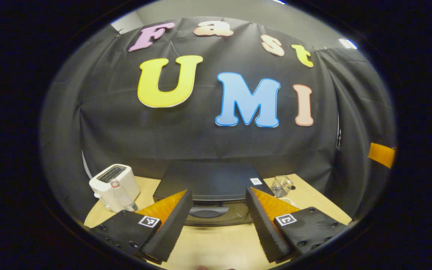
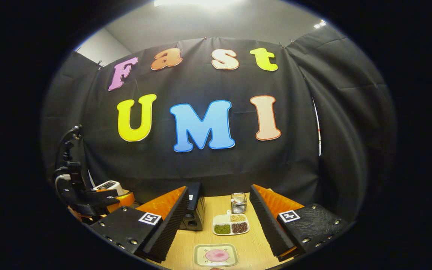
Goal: Open the electric oven with the left hand, put the food in, and close the electric oven.
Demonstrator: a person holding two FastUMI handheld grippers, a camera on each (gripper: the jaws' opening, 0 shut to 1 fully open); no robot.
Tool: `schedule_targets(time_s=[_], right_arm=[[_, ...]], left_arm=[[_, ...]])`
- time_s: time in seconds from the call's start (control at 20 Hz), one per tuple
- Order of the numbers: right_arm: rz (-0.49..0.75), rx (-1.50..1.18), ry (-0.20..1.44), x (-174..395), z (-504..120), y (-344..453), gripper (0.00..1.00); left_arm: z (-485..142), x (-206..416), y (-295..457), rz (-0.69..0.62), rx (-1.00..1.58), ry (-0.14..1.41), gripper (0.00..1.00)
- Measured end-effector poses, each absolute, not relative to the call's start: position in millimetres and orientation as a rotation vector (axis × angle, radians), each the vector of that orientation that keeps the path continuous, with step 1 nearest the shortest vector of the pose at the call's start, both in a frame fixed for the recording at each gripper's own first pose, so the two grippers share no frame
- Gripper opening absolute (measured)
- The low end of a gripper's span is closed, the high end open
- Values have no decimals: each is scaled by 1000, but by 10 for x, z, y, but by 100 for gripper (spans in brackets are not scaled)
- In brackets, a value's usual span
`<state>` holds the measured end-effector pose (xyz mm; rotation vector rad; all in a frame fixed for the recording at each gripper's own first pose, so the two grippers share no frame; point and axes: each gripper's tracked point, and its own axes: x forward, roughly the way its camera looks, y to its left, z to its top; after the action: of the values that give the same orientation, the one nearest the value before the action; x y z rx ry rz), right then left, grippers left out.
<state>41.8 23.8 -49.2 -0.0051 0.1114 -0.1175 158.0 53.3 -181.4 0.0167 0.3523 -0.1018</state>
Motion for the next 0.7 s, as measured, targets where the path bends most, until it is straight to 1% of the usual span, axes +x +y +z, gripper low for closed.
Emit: schedule_targets(time_s=[0.1, 0.15, 0.2, 0.25, 0.3, 0.35, 0.45, 0.55, 0.6, 0.65, 0.7], right_arm=[[-133, -6, 121, 436, -524, 191, 98], [-139, -8, 126, 429, -555, 171, 98], [-148, -11, 131, 422, -566, 146, 98], [-156, -14, 136, 427, -592, 113, 98], [-166, -19, 141, 419, -604, 87, 98], [-175, -23, 146, 409, -622, 63, 98], [-192, -23, 153, 403, -645, 17, 98], [-204, -22, 159, 386, -659, -10, 98], [-208, -23, 159, 395, -654, -16, 98], [-212, -24, 160, 400, -663, -29, 98], [-213, -23, 162, 411, -666, -23, 98]], left_arm=[[-2085, 1780, 552, -100, 38, 404, 99], [-2226, 1862, 567, -99, 47, 432, 96], [-2359, 1938, 571, -100, 47, 460, 96], [-2473, 2021, 588, -100, 49, 481, 96], [-2565, 2087, 603, -98, 52, 497, 99], [-2652, 2137, 619, -91, 50, 516, 99], [-2833, 2221, 662, -79, 45, 551, 96], [-2948, 2276, 706, -63, 49, 578, 96], [-2931, 2344, 702, -68, 63, 554, 99], [-2946, 2347, 686, -72, 60, 564, 95], [-2963, 2332, 695, -62, 66, 570, 99]])
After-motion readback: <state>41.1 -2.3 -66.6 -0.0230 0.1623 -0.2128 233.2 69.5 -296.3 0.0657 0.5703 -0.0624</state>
